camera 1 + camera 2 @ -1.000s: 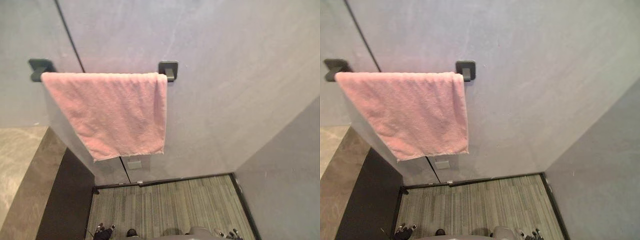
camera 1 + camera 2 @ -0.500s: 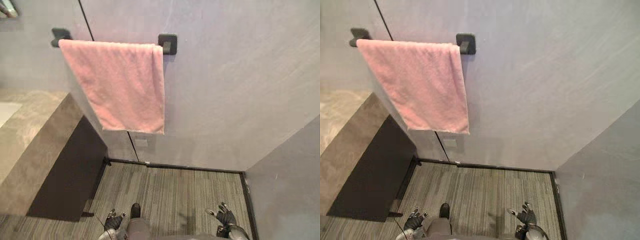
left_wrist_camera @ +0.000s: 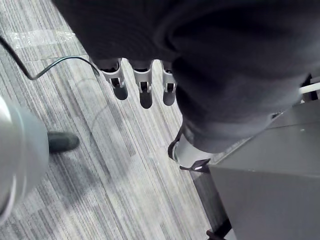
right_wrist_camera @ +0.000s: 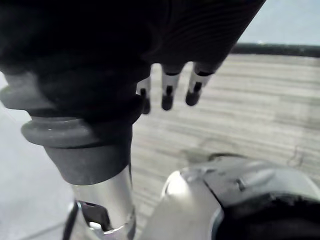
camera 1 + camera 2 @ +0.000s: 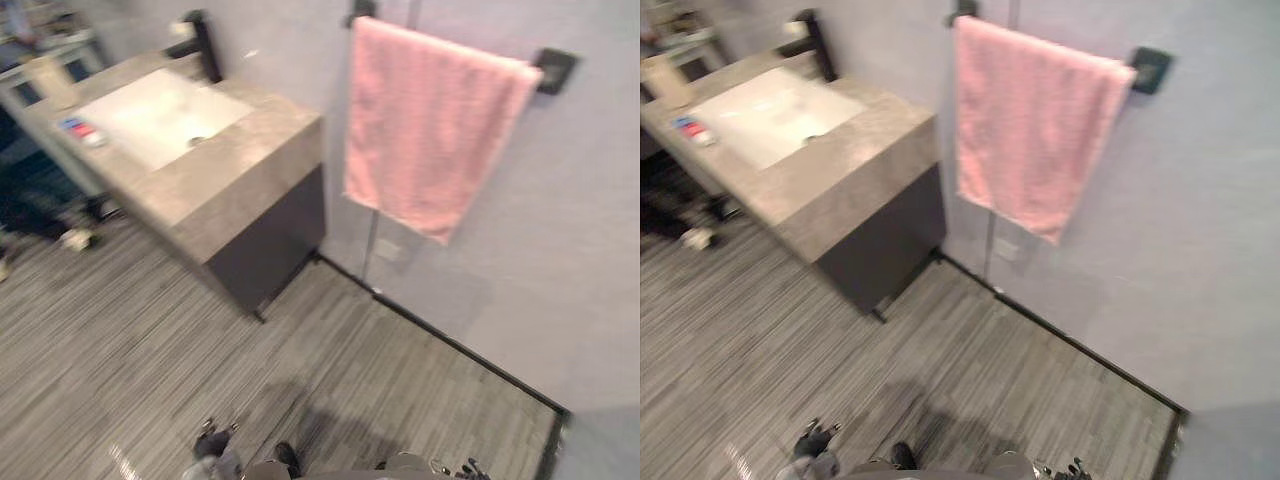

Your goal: Organize washtable

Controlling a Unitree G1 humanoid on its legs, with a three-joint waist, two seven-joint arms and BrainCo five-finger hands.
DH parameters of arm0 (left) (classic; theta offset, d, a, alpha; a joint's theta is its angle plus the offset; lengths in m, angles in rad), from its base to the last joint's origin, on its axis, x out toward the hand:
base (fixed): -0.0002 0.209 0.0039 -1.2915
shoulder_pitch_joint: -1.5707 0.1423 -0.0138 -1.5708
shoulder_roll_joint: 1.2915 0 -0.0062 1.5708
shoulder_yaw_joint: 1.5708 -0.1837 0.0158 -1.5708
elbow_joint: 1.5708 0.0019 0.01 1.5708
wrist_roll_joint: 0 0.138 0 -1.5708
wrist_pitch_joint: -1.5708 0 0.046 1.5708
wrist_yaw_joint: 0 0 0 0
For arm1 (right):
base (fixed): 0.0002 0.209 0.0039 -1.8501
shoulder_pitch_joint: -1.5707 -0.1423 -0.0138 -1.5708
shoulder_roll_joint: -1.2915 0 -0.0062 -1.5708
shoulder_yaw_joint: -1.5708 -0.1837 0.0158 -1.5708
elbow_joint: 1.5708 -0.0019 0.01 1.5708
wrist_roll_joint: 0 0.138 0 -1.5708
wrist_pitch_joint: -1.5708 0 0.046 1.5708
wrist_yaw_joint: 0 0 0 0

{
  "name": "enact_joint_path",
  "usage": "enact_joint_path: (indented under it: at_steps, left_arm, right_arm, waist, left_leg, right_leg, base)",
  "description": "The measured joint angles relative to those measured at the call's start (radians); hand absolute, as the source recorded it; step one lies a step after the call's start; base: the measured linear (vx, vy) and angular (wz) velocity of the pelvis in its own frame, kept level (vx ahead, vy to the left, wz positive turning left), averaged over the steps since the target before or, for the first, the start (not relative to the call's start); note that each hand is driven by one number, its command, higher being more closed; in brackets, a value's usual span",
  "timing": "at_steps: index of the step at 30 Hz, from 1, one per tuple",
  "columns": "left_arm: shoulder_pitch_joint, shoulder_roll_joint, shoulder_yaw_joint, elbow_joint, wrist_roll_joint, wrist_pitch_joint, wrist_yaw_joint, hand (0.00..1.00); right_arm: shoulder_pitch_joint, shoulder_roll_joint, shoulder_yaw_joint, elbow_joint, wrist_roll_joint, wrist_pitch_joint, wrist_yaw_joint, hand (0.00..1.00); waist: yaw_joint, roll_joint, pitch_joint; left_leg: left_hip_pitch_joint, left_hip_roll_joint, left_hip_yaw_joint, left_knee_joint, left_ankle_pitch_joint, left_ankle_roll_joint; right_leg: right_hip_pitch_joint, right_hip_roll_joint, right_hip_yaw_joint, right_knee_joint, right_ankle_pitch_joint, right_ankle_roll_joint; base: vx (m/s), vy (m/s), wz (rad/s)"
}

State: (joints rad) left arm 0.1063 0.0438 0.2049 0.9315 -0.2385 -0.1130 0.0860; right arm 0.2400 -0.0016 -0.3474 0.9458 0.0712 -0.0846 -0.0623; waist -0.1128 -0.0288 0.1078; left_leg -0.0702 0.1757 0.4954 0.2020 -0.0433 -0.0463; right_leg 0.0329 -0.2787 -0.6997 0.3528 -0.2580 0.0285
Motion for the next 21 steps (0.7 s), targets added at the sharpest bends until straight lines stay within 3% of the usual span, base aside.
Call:
enact_joint_path:
  at_steps: [2, 3, 4, 6, 8, 11, 12, 14, 15, 17, 20, 21]
  left_arm:
    - [-0.011, -0.027, -0.027, 0.003, 0.010, 0.000, -0.003, 0.00]
    - [-0.015, -0.025, -0.049, 0.007, 0.016, 0.001, -0.007, 0.00]
    - [-0.005, -0.010, -0.051, 0.012, 0.018, 0.002, -0.014, 0.00]
    - [0.033, 0.021, -0.064, 0.030, 0.053, 0.022, -0.019, 0.00]
    - [0.039, 0.033, -0.089, 0.061, 0.076, 0.027, -0.021, 0.00]
    - [0.037, 0.032, -0.083, 0.061, 0.097, 0.029, -0.019, 0.00]
    - [0.038, 0.035, -0.083, 0.071, 0.117, 0.030, -0.019, 0.00]
    - [0.037, 0.042, -0.084, 0.072, 0.145, 0.028, -0.018, 0.00]
    - [0.037, 0.046, -0.083, 0.073, 0.154, 0.028, -0.018, 0.00]
    - [0.028, 0.070, -0.084, 0.087, 0.186, 0.029, -0.010, 0.00]
    - [0.046, 0.071, -0.049, 0.102, 0.195, 0.032, 0.001, 0.00]
    - [0.066, 0.057, -0.016, 0.102, 0.204, 0.036, 0.008, 0.00]
  right_arm:
    - [-0.012, -0.015, -0.031, -0.001, 0.000, 0.003, -0.006, 0.00]
    - [-0.022, -0.018, -0.046, 0.004, 0.005, 0.008, -0.017, 0.00]
    - [-0.025, -0.009, -0.047, 0.005, 0.018, 0.009, -0.023, 0.00]
    - [-0.036, 0.012, -0.052, 0.002, 0.038, 0.013, -0.025, 0.00]
    - [-0.037, 0.014, -0.079, 0.002, 0.038, 0.021, -0.032, 0.00]
    - [-0.039, 0.013, -0.089, -0.001, 0.038, 0.026, -0.050, 0.00]
    - [-0.039, 0.012, -0.088, -0.011, 0.039, 0.027, -0.051, 0.00]
    - [-0.030, 0.019, -0.087, -0.042, 0.042, 0.025, -0.049, 0.00]
    - [-0.023, 0.021, -0.083, -0.055, 0.042, 0.025, -0.047, 0.00]
    - [0.005, 0.038, -0.073, -0.086, 0.040, 0.026, -0.047, 0.00]
    - [0.021, 0.046, -0.063, -0.087, 0.040, 0.025, -0.048, 0.00]
    - [0.021, 0.041, -0.041, -0.086, 0.038, 0.022, -0.048, 0.00]
  waist:
    - [-0.013, 0.034, -0.001]
    - [-0.011, 0.043, -0.001]
    - [0.011, 0.029, 0.002]
    - [0.015, 0.018, -0.001]
    - [0.015, 0.028, 0.008]
    - [0.018, 0.031, 0.030]
    - [0.013, 0.035, 0.035]
    - [0.012, 0.046, 0.044]
    - [0.013, 0.057, 0.050]
    - [0.004, 0.043, 0.055]
    - [0.004, 0.022, 0.058]
    - [0.012, 0.015, 0.062]
  left_leg:
    - [0.036, 0.018, 0.026, -0.084, 0.055, -0.036]
    - [0.042, -0.014, 0.029, -0.120, 0.062, -0.025]
    - [0.045, -0.043, 0.028, -0.143, 0.073, -0.009]
    - [0.053, -0.095, 0.001, -0.224, 0.114, 0.014]
    - [0.063, -0.126, -0.030, -0.305, 0.147, 0.016]
    - [0.059, -0.166, -0.061, -0.305, 0.122, 0.038]
    - [0.068, -0.180, -0.077, -0.305, 0.110, 0.055]
    - [0.084, -0.188, -0.117, -0.304, 0.108, 0.058]
    - [0.082, -0.189, -0.138, -0.304, 0.108, 0.058]
    - [0.074, -0.188, -0.237, -0.304, 0.109, 0.061]
    - [0.066, -0.195, -0.247, -0.305, 0.106, 0.066]
    - [0.070, -0.198, -0.247, -0.304, 0.104, 0.084]
  right_leg:
    - [0.008, -0.032, -0.068, 0.049, -0.001, 0.002]
    - [0.012, -0.062, -0.095, 0.068, 0.001, 0.006]
    - [0.016, -0.079, -0.102, 0.060, 0.016, 0.029]
    - [0.023, -0.091, -0.124, 0.036, 0.044, 0.067]
    - [0.025, -0.108, -0.149, 0.026, 0.077, 0.065]
    - [0.041, -0.146, -0.146, 0.055, 0.107, 0.059]
    - [0.039, -0.171, -0.119, 0.098, 0.126, 0.031]
    - [-0.024, -0.187, 0.082, 0.233, 0.197, -0.065]
    - [-0.058, -0.169, 0.176, 0.266, 0.212, -0.102]
    - [-0.104, 0.023, 0.567, 0.295, 0.095, 0.001]
    - [-0.097, 0.132, 0.689, 0.206, 0.000, 0.055]
    - [-0.108, 0.164, 0.693, 0.163, -0.012, 0.040]
  base:
    - [0.04, 0.134, 1.66]
    - [-0.01, 0.233, 1.21]
    - [-0.04, 0.227, 0.69]
    - [-0.06, 0.198, 0.38]
    - [-0.08, 0.175, 0.48]
    - [-0.10, 0.177, 0.47]
    - [-0.04, 0.187, 0.49]
    - [0.00, 0.204, 0.61]
    - [0.04, 0.144, 0.85]
    - [0.09, 0.080, 1.30]
    - [0.06, -0.025, 0.98]
    - [0.02, -0.065, 0.44]
